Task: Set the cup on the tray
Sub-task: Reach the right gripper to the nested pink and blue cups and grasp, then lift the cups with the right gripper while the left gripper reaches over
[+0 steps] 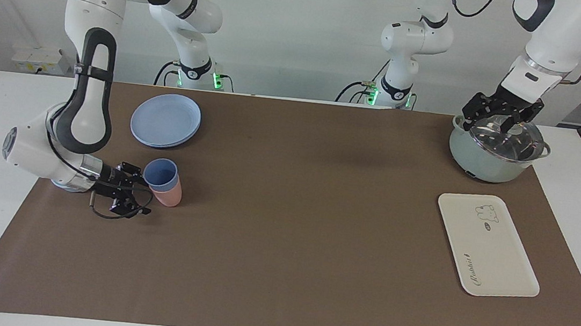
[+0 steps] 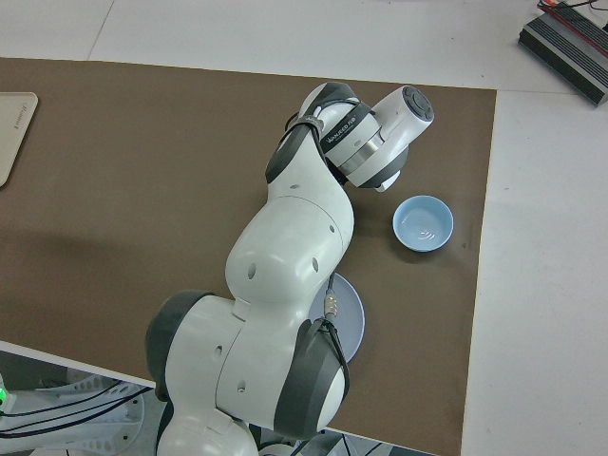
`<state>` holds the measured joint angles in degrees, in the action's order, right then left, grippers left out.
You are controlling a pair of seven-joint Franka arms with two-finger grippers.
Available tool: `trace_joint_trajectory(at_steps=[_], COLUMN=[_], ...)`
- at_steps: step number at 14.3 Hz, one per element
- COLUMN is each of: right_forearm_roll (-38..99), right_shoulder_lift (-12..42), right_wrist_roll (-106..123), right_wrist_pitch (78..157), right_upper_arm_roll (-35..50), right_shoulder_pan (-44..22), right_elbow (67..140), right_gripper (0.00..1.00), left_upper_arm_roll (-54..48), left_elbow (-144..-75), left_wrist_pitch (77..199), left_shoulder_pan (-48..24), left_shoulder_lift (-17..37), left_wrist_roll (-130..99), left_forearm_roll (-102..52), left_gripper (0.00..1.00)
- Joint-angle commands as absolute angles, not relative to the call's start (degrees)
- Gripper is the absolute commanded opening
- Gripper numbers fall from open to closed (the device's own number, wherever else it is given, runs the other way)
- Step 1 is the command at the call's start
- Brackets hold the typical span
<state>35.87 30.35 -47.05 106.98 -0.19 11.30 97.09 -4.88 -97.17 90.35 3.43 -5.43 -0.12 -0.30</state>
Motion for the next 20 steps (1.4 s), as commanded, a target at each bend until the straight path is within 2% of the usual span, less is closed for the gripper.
trace_joint_trajectory(at_steps=[1,13,17,18,19,20], right_forearm_roll=[38.8,44.3,47.2,48.1,48.9,49.5], right_shoulder_lift=[27.9,26.3,25.4,25.1,24.7,24.1], right_wrist_roll=[-44.9,-43.0,-42.9,-42.9,-42.7,-41.9], right_wrist_pitch=[106.3,106.2,105.7,105.6,105.7,105.6], right_upper_arm_roll=[-0.1,1.0,1.7,1.8,1.8,1.8], right_shoulder_pan=[11.5,11.4,11.3,10.7,10.5,10.4], right_elbow=[100.2,104.4,106.6,107.0,107.5,107.8], right_gripper=[0.96,0.95,0.90,0.82,0.50,0.10], left_upper_arm_roll=[-5.1,-5.1,-5.1,-5.2,-5.2,-5.3], left_elbow=[-98.8,-98.8,-99.2,-99.4,-99.1,-99.1], left_wrist_pitch=[90.9,90.9,91.7,92.0,93.6,95.1], left_shoulder_pan=[3.9,3.9,3.9,3.9,3.8,3.2], left_shoulder_lift=[-6.9,-6.9,-6.9,-6.9,-6.8,-6.6], left_wrist_roll=[-0.6,-0.6,-1.0,-0.4,-0.1,0.3], left_forearm_roll=[-0.8,-0.8,-0.8,-0.8,-0.9,-0.9], left_gripper=[1.00,1.00,1.00,1.00,1.00,1.00])
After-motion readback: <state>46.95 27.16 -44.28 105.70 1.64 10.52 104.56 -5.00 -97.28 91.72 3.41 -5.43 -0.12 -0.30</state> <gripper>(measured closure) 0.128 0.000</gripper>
